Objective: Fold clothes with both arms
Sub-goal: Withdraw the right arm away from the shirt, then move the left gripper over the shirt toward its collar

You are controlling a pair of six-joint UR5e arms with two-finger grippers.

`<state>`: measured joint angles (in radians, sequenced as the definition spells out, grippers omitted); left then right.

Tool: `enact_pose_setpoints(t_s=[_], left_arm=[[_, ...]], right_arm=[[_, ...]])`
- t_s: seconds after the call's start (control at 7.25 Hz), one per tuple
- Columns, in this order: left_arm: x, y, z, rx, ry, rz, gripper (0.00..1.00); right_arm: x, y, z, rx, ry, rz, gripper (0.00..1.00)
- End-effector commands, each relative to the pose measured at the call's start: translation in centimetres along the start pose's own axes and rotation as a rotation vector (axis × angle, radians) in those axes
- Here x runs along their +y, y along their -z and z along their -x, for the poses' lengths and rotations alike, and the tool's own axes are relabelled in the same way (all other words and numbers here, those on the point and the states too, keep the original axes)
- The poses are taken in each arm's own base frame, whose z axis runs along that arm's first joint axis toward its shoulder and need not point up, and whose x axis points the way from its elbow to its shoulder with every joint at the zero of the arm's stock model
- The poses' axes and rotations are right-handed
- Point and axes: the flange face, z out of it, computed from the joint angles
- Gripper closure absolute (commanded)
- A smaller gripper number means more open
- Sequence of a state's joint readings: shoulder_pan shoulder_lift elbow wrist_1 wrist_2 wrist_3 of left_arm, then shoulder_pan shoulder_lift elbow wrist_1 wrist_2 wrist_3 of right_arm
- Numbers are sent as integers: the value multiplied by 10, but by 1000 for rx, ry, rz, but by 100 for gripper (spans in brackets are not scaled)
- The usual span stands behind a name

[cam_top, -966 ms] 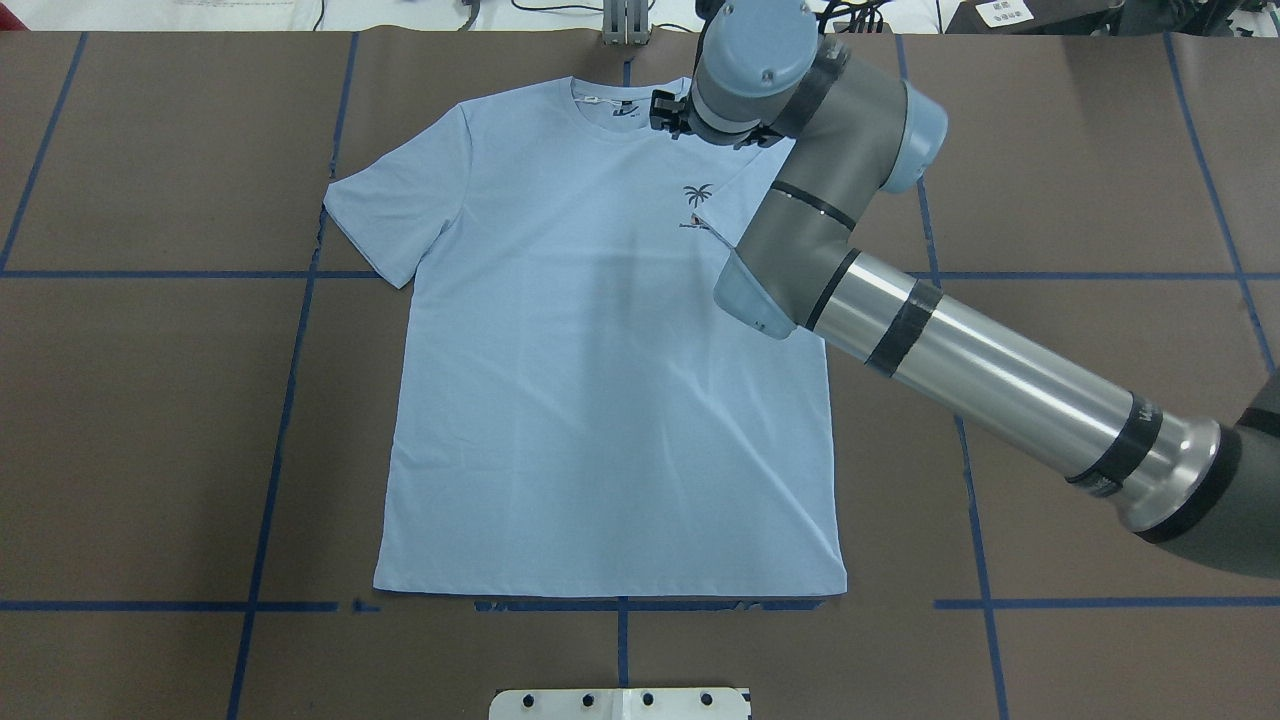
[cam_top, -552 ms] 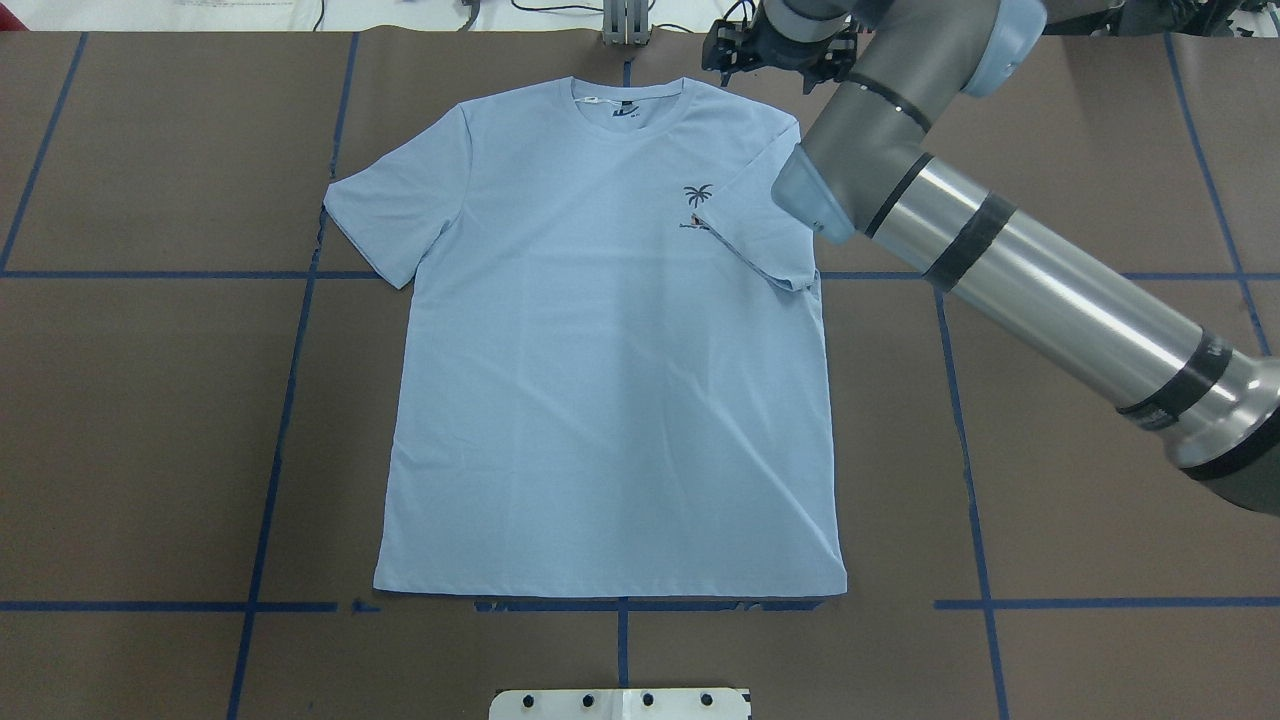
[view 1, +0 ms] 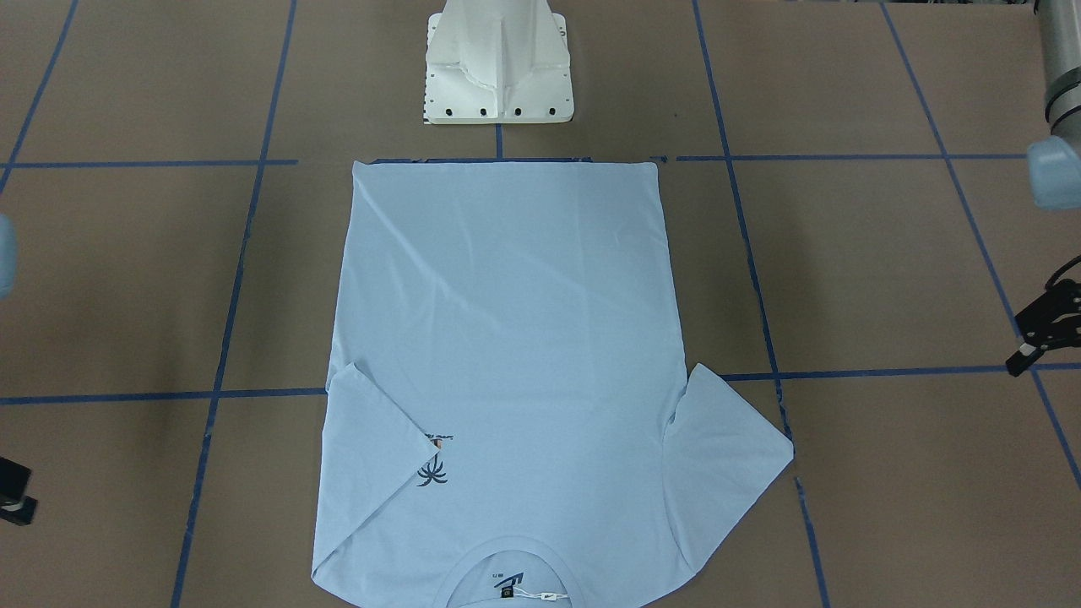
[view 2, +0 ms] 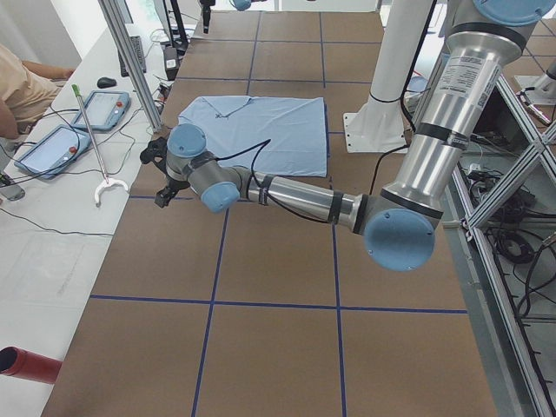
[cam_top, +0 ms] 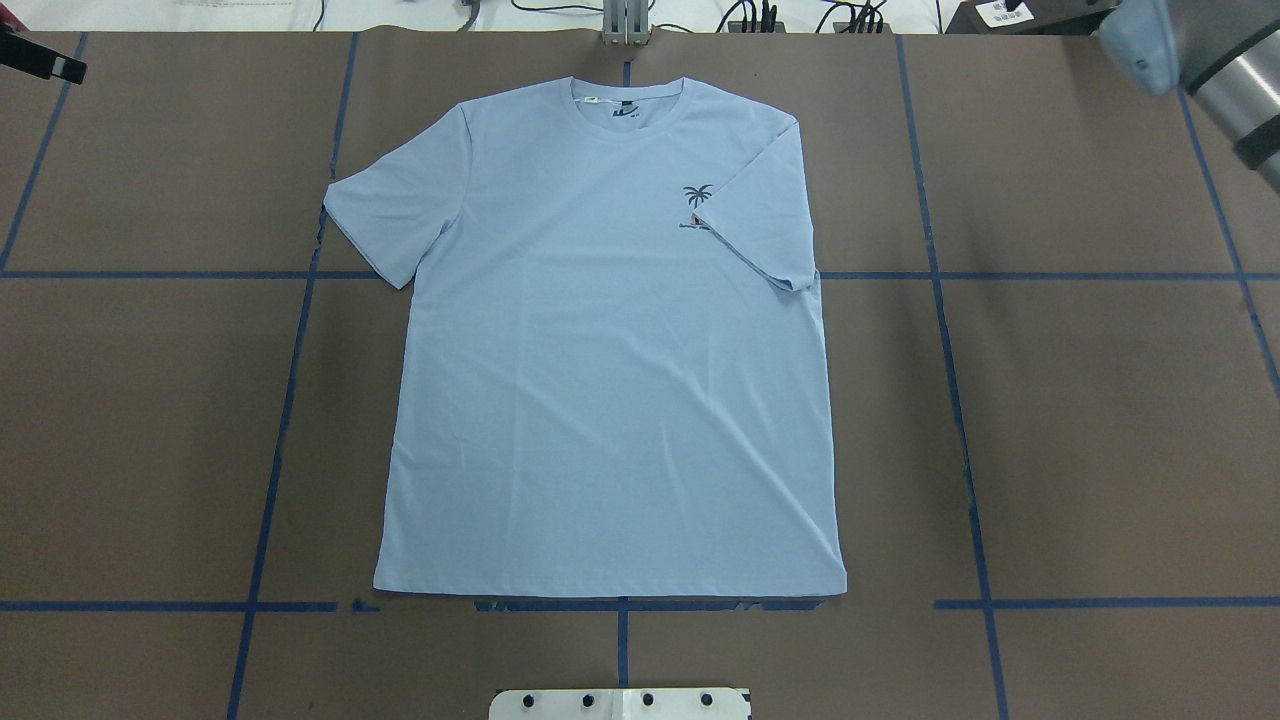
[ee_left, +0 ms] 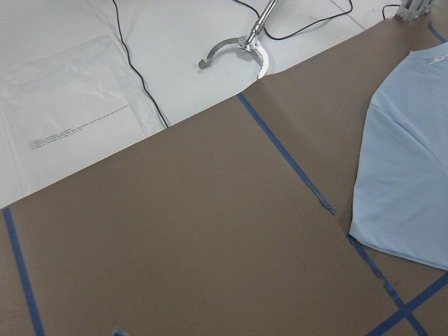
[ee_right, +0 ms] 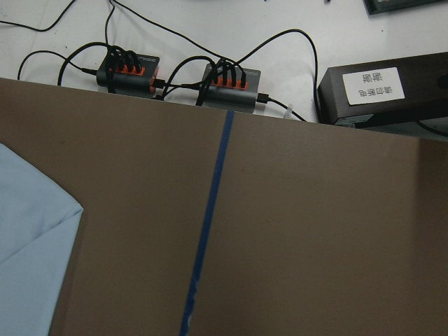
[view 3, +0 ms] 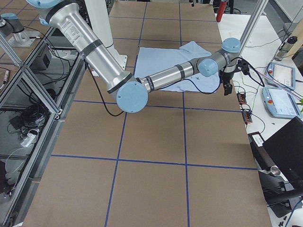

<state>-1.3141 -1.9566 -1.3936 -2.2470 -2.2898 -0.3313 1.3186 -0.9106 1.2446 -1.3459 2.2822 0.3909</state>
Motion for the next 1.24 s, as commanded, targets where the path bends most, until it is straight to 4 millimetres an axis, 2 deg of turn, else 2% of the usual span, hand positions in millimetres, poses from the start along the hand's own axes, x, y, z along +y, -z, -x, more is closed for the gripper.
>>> enact_pose_setpoints(t_s=[0.0, 0.14, 0.28, 0.41, 0.69, 0.83, 1.1], left_arm=[[-23, -62, -58, -24, 180, -15, 26], [-21, -93, -73, -53, 248, -49, 30], [-29, -116, -81, -82, 253, -68, 30], [-26, -140, -86, -104, 249, -66, 30], [2, -190, -136, -105, 275, -52, 36], [13, -205, -153, -121, 263, -51, 37], [29, -221, -160, -146, 254, -40, 40]], right_arm=[[26, 18, -83, -18, 53, 9, 0], [27, 18, -87, -19, 54, 6, 0], [30, 17, -89, -19, 53, 8, 0], [40, 13, -94, -15, 49, 12, 0], [53, 12, -101, -14, 46, 13, 0], [55, 10, -103, -13, 43, 16, 0], [59, 7, -107, -11, 40, 19, 0]])
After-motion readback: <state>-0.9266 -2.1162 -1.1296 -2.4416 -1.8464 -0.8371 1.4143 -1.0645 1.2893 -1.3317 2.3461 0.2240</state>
